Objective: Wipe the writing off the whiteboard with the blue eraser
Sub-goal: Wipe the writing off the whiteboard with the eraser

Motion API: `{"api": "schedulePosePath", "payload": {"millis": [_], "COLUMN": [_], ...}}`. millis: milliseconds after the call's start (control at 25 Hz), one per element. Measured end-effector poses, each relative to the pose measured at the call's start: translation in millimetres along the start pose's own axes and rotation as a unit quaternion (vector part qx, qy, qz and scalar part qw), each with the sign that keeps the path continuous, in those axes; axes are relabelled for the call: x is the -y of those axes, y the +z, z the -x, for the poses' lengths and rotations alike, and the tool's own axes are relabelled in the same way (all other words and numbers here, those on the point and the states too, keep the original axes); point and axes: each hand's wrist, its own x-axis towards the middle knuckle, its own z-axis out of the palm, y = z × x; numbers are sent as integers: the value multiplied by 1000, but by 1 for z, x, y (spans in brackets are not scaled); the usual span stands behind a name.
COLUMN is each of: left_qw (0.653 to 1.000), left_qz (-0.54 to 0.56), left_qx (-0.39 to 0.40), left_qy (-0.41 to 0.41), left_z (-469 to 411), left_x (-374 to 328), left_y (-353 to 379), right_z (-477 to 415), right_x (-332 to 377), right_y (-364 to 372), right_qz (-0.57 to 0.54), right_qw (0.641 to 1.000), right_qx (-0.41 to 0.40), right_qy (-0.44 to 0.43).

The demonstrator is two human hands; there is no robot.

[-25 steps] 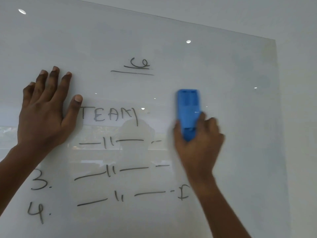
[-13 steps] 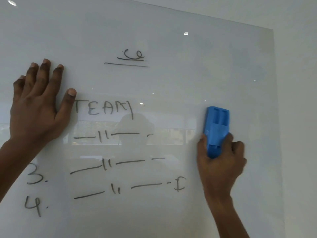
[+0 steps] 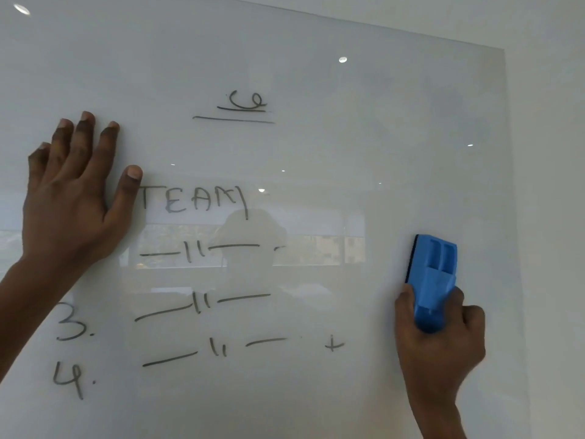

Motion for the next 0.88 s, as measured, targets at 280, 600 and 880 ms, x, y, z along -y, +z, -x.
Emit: {"api": "schedulePosePath", "payload": {"millis": [280,600,880], "left_qw": [999,1000,999], "left_qz": [36,15,44], "left_qx": [11,3,4], "left_qy": [-17,-13,-18], "left_z": [0,3,1], "left_x": [7,-4,11], "left_y": [9,-2,11], "right_z": [108,39,115], "right_x": [59,-1,44], "right_y": [0,-9,-11], "right_qz": [-66,15,-45], "right_qw": [973,998,957], "right_qx": [63,15,93], "right_qy": [-210,-51,-269]}}
